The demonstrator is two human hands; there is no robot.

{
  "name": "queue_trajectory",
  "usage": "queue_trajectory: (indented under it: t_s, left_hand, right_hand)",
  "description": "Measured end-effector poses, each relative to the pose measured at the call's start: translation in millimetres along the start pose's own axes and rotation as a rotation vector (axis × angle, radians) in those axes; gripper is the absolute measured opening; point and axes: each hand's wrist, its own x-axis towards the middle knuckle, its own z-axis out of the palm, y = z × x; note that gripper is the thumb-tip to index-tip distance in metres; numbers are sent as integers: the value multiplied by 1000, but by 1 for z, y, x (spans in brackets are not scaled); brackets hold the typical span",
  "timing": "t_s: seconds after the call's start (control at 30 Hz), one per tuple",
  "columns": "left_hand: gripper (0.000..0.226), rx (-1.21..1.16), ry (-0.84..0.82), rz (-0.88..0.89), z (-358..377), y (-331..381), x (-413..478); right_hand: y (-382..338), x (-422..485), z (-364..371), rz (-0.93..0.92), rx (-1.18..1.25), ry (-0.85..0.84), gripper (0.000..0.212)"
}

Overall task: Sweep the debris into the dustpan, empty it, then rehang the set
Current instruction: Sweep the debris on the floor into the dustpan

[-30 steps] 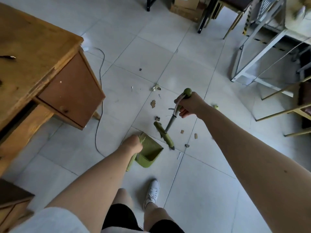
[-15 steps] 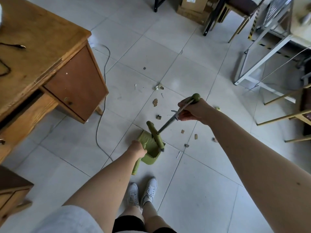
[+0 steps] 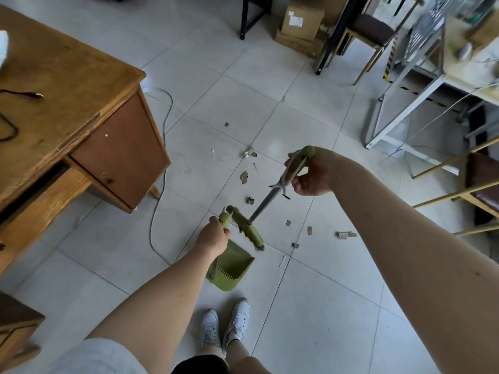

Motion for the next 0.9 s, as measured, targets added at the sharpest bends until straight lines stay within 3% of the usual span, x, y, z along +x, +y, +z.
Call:
queue_trajectory:
  t_s: [0.27,0.53,0.67,0.9]
  left_hand:
    - [29,39,7,57,-35,-7,27]
    - [30,24,74,25,-70,2,83]
    - [27,33,161,-43,-87,17,128]
    - [25,38,242,-210,-123,67,223]
  right_hand:
    - [-21,38,38,123,112,27,8]
    - [-61,108,26,138,73,120,25]
    - [-99,157,12,105,-30,45,21]
    - [-203,252,12,43,-305,76,21]
